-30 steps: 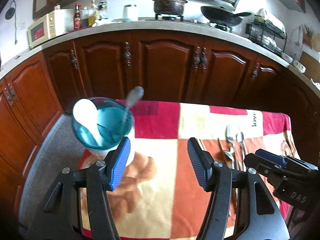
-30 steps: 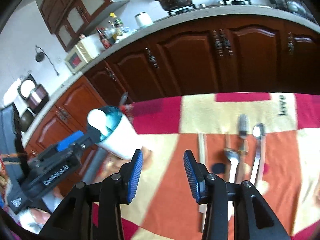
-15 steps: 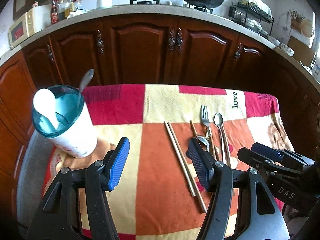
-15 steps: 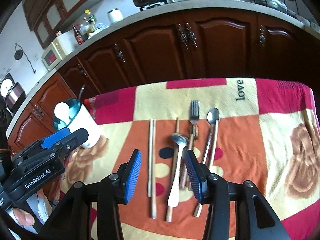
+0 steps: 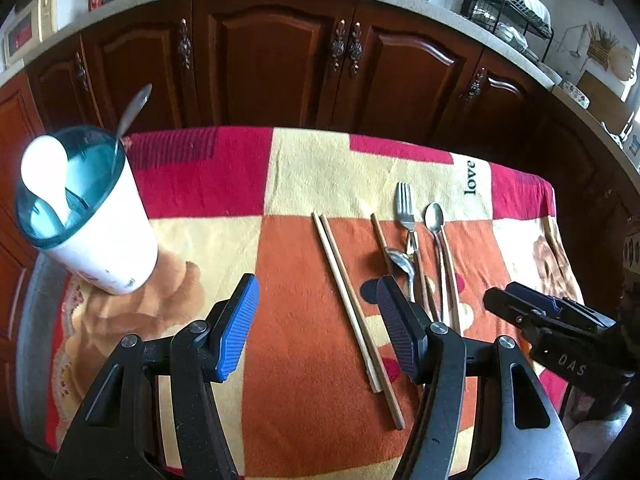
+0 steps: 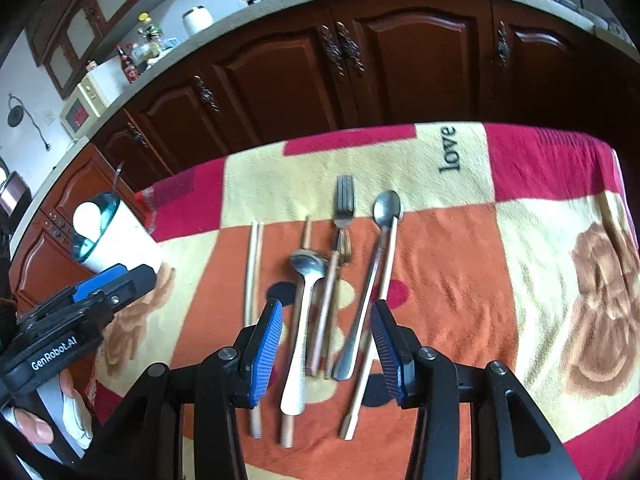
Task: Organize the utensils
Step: 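Move both tools back over the remaining utensils on the cloth, then close left tool on a wooden chopstick while right tool grasps a metal spoon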
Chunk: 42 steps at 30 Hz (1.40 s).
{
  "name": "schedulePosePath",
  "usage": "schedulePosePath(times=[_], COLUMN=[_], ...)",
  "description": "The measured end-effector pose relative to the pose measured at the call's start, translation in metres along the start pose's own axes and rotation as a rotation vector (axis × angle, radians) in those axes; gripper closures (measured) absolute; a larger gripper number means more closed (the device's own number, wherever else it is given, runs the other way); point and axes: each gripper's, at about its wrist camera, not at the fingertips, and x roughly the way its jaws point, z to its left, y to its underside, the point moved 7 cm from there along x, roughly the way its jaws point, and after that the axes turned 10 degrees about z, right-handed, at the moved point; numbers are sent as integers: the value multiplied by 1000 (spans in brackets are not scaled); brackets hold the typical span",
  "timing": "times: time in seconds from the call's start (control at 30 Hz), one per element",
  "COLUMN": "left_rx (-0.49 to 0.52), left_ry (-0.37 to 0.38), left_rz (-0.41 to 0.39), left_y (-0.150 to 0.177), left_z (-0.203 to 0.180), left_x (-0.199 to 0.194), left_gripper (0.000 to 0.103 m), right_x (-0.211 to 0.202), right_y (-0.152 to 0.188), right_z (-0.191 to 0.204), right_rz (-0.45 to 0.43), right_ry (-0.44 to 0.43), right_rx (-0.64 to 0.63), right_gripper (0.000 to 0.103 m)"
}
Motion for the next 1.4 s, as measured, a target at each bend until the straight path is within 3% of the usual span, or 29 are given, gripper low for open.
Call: schedulePosePath(times=[0.37,0.57,0.63,0.73,0.93,1.07,1.23,1.33,1.4], left_rx=[-72,-104,-112,-101,-59,-105,-35,-85,-104], left_ry=[39,41,52,65,9,49,23,16,31], left_rz=[96,175,198,199,224,243,249,255,260], left_y=[-17,-34,-37,-41,-41,-46,-45,-47,-51], left_z=[13,17,15,9,4,0,1,19,22], left_x=[50,89,101,109,123,127,125,126,128], left_gripper=[44,71,73,74,73,74,74,83,84], right_x=[29,47,51,58,70,74,76,75,77], right_y=[-24,-43,-47,-51,-49,-50,-52,-58,-64], right_z=[-40,-46,-47,-47,-48,-49,-45,-44,-44], right_rz=[44,57,60,68,94,95,95,87,84], right_ry=[-63,-63,-66,-81,-89,-116,-121,-102,-91], right_rx=[49,44,49,60,71,103,100,76,67], right_gripper=[61,65,65,65,65,65,65,65,65])
